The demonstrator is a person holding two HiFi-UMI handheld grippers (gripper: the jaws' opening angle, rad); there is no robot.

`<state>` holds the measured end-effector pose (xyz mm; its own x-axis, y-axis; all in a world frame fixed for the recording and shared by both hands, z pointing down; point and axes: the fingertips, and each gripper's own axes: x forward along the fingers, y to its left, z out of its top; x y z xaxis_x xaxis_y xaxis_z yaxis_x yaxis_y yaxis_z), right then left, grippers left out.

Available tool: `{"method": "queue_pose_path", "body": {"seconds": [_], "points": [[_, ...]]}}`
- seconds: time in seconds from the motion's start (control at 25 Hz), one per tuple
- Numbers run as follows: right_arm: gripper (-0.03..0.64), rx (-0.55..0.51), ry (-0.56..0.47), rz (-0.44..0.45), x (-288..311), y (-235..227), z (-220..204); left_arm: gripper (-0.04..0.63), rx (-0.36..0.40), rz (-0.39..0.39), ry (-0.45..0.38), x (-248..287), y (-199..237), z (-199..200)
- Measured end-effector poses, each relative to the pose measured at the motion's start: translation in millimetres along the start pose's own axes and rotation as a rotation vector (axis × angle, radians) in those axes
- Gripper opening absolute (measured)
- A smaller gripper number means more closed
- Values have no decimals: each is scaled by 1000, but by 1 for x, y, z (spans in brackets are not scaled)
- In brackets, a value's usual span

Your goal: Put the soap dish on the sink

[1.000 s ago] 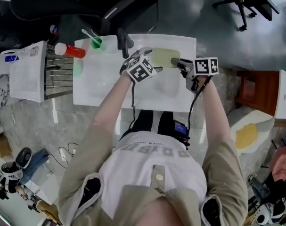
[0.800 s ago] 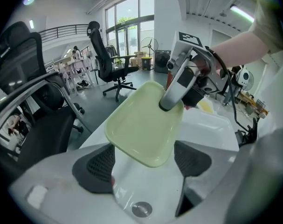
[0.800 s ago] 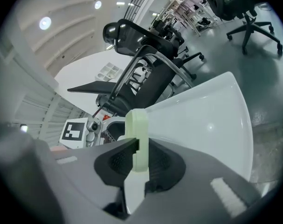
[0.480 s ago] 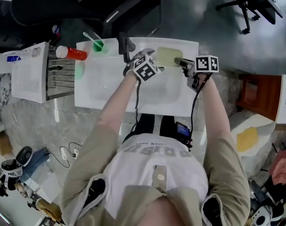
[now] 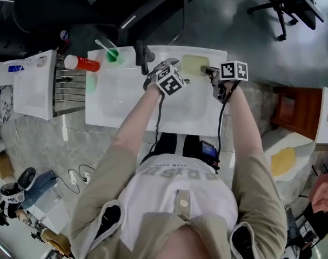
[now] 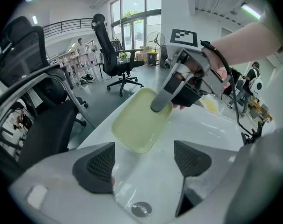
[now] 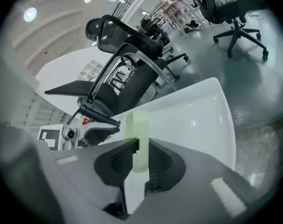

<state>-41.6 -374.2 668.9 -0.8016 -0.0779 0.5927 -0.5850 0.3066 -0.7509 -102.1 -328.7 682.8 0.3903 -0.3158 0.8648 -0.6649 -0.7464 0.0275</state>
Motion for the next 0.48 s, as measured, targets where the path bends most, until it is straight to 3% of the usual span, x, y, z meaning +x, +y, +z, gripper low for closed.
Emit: {"method": "queue_pose_path", "body": {"seconds": [0.48], "points": [[73,-48,-58,-108,0,-5,18,414,-32,62,38,12,16,0]]}}
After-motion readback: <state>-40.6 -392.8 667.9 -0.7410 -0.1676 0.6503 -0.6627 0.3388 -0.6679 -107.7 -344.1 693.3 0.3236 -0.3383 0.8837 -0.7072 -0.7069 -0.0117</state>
